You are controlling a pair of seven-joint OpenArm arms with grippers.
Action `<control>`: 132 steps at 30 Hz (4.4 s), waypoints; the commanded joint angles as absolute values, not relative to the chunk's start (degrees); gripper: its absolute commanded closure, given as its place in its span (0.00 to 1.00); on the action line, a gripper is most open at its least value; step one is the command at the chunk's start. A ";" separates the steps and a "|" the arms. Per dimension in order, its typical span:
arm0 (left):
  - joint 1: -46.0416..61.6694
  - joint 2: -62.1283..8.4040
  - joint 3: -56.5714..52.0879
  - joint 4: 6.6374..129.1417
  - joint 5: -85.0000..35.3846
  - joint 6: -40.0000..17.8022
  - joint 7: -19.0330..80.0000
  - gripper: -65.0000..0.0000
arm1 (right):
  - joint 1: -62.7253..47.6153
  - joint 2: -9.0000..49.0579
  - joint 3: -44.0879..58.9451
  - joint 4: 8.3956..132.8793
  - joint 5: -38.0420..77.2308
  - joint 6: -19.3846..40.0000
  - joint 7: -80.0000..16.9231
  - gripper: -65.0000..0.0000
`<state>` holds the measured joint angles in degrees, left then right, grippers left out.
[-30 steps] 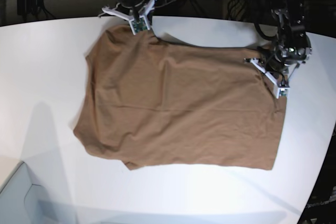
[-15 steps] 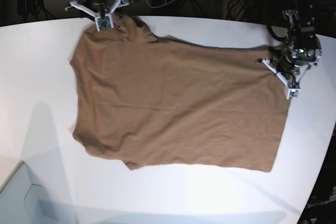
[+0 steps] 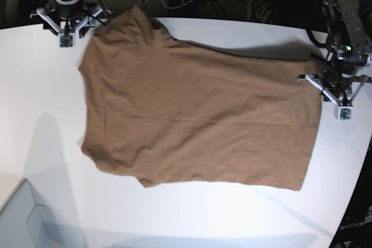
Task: Layout the t-shirt on the table in an organized manner, then fold the t-shirt properly
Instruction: 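Release the shoulder and move the right gripper back over the shirt, then grasp the t-shirt with the right gripper and drag it across the table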
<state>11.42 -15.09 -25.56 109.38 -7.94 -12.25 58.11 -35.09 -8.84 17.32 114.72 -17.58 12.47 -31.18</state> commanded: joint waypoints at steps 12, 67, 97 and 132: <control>10.33 -15.87 -26.86 108.44 -8.22 -12.26 57.01 0.55 | -23.69 -9.00 5.85 111.96 -17.27 12.70 -30.29 0.48; 1.01 -12.88 -26.42 92.44 -5.49 -11.91 56.57 0.64 | 11.30 4.97 5.41 84.18 -17.19 12.79 -23.78 0.29; 0.75 -11.91 -24.04 86.29 -5.49 -11.56 56.75 0.65 | 10.24 5.05 5.41 76.97 -17.19 17.63 -14.55 1.00; 0.84 -11.65 -19.74 85.49 -5.49 -11.47 56.66 0.65 | -19.38 7.25 -12.00 108.44 -17.36 17.71 -9.45 0.45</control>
